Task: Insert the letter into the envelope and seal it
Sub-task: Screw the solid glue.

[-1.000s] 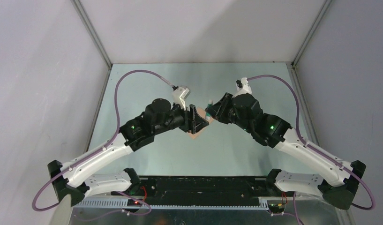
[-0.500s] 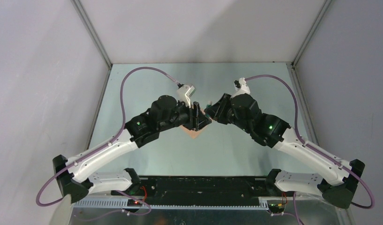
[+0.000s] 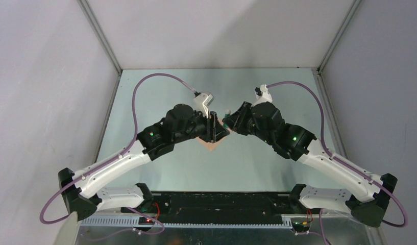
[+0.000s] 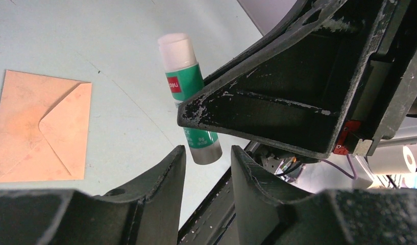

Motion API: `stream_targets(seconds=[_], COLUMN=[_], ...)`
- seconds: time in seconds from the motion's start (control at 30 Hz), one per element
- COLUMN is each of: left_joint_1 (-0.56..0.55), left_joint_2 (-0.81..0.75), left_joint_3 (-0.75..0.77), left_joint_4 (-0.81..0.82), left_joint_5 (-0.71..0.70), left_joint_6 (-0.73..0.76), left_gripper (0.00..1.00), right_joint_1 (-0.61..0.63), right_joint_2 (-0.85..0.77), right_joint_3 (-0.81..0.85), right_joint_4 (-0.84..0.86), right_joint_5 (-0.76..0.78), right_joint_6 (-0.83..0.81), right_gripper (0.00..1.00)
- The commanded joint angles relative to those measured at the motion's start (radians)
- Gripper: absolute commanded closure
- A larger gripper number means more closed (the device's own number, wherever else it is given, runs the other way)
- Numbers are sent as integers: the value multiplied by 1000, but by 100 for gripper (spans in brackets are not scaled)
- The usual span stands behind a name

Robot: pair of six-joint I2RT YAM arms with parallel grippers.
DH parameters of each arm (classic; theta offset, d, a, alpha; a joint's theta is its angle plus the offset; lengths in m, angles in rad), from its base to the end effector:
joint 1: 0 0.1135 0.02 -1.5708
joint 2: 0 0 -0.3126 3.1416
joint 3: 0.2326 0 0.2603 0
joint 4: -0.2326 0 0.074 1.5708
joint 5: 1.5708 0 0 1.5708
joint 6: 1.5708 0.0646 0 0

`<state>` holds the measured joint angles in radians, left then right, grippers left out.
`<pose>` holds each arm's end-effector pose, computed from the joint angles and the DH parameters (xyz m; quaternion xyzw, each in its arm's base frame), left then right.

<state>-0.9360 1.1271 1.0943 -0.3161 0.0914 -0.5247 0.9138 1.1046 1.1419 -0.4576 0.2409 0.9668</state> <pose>0.1559 -0.2216 0.4002 0.1927 0.7957 -0.4102 0.4019 0.1681 0.1927 0.4064 0.0874 0.8310 0.3768 0.3999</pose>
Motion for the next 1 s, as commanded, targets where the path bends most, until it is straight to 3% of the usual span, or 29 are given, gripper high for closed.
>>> stream_targets(seconds=[0.0,0.6,0.83,0.97], left_joint_1=[-6,-6,-6,-3], left_joint_2=[-5,1,-1,0], left_joint_3=[58,66,68,69], left_joint_4=[-4,13,6,4], left_joint_5=[8,-7,-25,-13], left_joint_6=[-6,-34,-62,-78], left_gripper=[56,67,92,100], right_joint_1=[6,5,11,13], right_joint_2=[0,2,-2,-9], right_joint_3=[47,48,48,44], right_joint_4=[37,49,49,59], right_joint_5=[15,-1,-2,-1], right_joint_6=[-18,-26,-50,-65], right_gripper=[100,100,100,100])
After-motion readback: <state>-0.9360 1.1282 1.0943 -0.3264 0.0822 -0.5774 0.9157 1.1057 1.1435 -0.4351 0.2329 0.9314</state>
